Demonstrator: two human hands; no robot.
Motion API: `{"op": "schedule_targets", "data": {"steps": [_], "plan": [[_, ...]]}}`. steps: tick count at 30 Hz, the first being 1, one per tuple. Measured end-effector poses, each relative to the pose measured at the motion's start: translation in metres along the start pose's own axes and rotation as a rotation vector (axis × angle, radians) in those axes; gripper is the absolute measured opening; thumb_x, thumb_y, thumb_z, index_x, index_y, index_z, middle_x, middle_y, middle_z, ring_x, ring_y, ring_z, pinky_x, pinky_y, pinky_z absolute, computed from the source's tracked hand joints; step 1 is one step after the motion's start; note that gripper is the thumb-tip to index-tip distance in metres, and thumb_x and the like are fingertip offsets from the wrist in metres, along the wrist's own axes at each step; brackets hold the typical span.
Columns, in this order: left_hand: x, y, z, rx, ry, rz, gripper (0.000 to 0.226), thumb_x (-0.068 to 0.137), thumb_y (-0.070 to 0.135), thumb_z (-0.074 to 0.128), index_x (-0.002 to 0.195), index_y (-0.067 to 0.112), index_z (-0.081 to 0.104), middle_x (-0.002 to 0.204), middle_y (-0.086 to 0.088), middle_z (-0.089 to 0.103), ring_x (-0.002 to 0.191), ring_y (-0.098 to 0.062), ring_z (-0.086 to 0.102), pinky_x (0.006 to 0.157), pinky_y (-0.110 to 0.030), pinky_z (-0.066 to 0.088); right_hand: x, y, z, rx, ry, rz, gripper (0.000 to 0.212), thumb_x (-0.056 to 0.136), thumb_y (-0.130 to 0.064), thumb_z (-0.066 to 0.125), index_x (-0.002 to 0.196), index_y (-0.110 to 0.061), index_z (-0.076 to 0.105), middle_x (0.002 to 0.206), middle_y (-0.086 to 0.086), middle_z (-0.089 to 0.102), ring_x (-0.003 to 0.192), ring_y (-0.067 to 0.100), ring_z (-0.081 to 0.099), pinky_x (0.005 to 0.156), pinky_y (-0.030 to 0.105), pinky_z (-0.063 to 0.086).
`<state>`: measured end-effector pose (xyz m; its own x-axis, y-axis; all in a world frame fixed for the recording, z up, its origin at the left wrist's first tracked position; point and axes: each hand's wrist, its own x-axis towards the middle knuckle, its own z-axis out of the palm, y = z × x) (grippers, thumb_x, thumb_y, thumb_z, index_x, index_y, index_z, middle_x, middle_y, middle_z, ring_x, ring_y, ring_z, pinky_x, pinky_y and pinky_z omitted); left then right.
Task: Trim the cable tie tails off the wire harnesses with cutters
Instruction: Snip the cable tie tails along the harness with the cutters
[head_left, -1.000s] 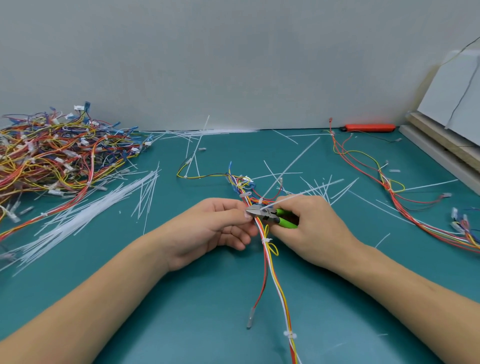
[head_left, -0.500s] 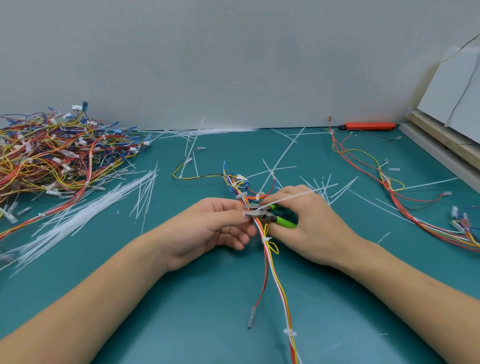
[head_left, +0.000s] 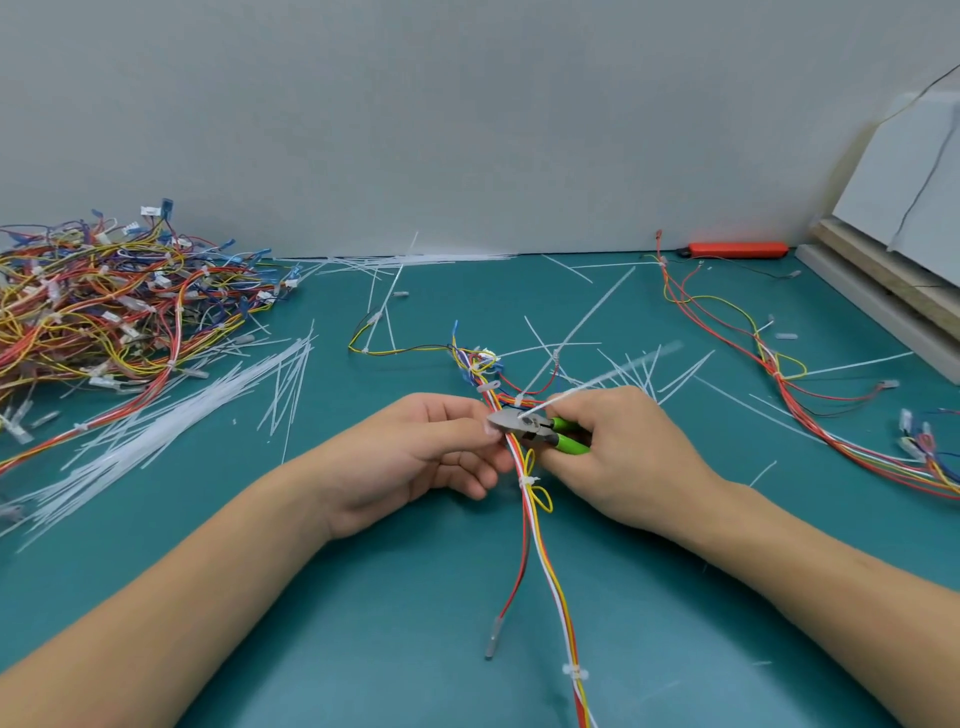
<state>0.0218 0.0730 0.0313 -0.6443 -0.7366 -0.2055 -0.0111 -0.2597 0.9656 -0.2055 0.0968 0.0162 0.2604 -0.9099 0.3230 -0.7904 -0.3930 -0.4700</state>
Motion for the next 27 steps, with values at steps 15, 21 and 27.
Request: {"op": "schedule_targets", "data": {"steps": [15, 21, 27], "plan": [[0.0016, -0.0007, 0.0008, -0.015, 0.042, -0.006, 0.017, 0.088, 0.021, 0.070, 0.097, 0.007, 0.073, 0.088, -0.013, 0.072, 0.069, -0.016, 0.066, 0.065, -0.023, 0.057, 0.0023, -0.0002, -0.0010, 0.054, 0.061, -0.103, 0.038, 0.080, -0.046, 0.057, 0.117, -0.043, 0.065, 0.107, -0.023, 0.072, 0.101, 0.000, 0.053, 0.095, 0.004, 0.032], [0.0026, -0.0012, -0.0001, -0.020, 0.050, -0.011, 0.022, 0.087, 0.022, 0.071, 0.100, 0.004, 0.070, 0.088, -0.014, 0.072, 0.069, -0.016, 0.066, 0.065, -0.023, 0.057, 0.0034, 0.0000, -0.0006, 0.050, 0.041, -0.090, 0.029, 0.081, -0.036, 0.064, 0.108, -0.038, 0.076, 0.104, -0.020, 0.073, 0.099, 0.001, 0.055, 0.092, 0.005, 0.033], [0.0019, -0.0012, 0.0003, -0.011, 0.046, -0.005, 0.017, 0.088, 0.021, 0.069, 0.095, 0.006, 0.070, 0.088, -0.013, 0.072, 0.069, -0.017, 0.066, 0.064, -0.023, 0.057, 0.0046, -0.0009, -0.0017, 0.026, -0.002, -0.062, 0.009, 0.082, -0.033, 0.068, 0.077, -0.026, 0.070, 0.074, -0.012, 0.062, 0.081, 0.010, 0.053, 0.078, 0.019, 0.039]]}}
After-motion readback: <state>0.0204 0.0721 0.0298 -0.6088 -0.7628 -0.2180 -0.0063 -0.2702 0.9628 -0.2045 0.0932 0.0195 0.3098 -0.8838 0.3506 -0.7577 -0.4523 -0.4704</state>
